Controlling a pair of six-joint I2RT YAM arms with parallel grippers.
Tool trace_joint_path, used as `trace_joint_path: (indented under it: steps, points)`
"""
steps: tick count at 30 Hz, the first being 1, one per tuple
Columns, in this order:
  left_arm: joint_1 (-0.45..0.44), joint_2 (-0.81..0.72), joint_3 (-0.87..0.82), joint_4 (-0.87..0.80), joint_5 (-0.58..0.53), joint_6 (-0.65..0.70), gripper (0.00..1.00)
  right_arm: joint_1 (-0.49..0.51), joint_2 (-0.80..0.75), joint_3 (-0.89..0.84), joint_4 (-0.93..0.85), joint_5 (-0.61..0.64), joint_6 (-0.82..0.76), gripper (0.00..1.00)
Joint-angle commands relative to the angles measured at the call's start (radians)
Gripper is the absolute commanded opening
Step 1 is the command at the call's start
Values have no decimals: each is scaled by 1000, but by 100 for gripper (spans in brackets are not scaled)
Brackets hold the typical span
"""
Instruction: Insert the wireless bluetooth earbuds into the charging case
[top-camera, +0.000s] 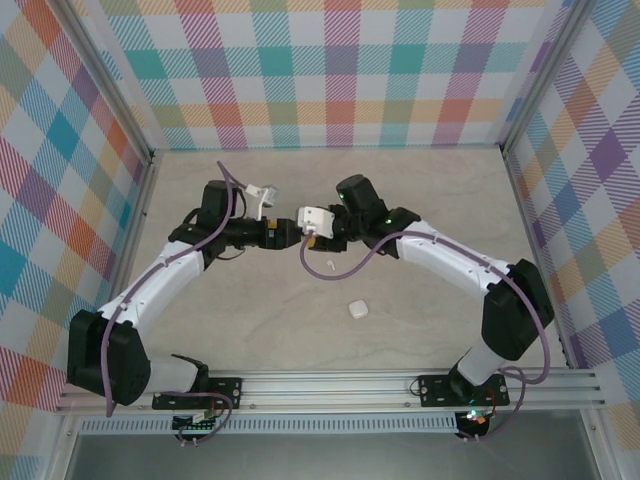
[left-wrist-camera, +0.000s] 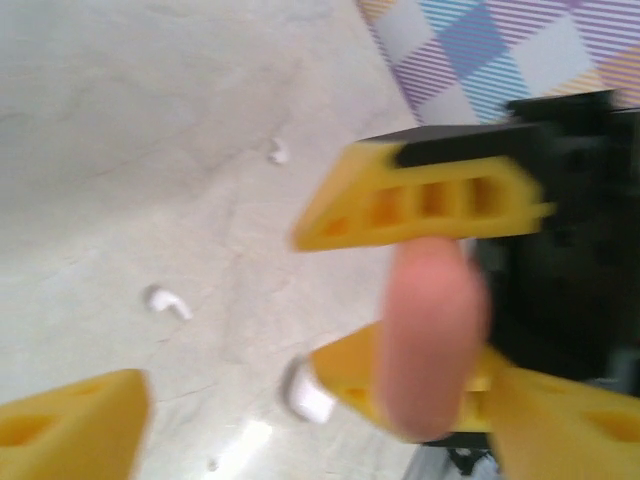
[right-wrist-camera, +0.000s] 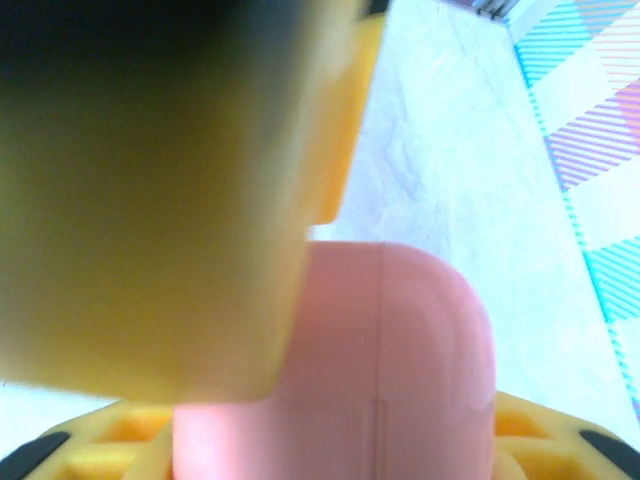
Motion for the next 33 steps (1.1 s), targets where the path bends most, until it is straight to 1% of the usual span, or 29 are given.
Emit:
trace_joint_path:
  steps: [1, 3, 5, 6, 9, 12, 15, 17, 20, 23, 29, 33]
  points:
    - [-5, -70, 3, -99, -138, 48, 100, 7, 70, 61, -29, 4, 37, 23]
    - [9, -105, -11, -181, -348, 17, 100, 7, 123, 107, -63, 2, 55, 23]
    - [29, -138, -59, -205, -521, -49, 100, 7, 170, 152, -82, -27, 107, 24]
    - [38, -157, -99, -192, -584, -87, 100, 6, 192, 161, -78, -55, 135, 25]
    - [62, -203, -197, -153, -690, -185, 100, 7, 253, 177, -67, -101, 200, 25]
    - [67, -264, -260, -146, -772, -244, 100, 10, 331, 209, -92, -88, 212, 26]
    - [69, -336, -303, -149, -824, -269, 100, 23, 443, 301, -184, -23, 164, 27]
    - [72, -385, -327, -144, -834, -276, 100, 35, 519, 369, -238, 16, 131, 27]
    - [80, -448, -352, -158, -857, -323, 100, 43, 614, 457, -282, 26, 120, 27]
    - [86, -490, -364, -162, -838, -327, 100, 51, 691, 540, -325, 32, 115, 27]
    - [89, -468, -341, -205, -803, -290, 100, 78, 794, 641, -370, 132, 73, 30]
    - [89, -443, -327, -208, -787, -276, 100, 82, 825, 670, -377, 152, 72, 41]
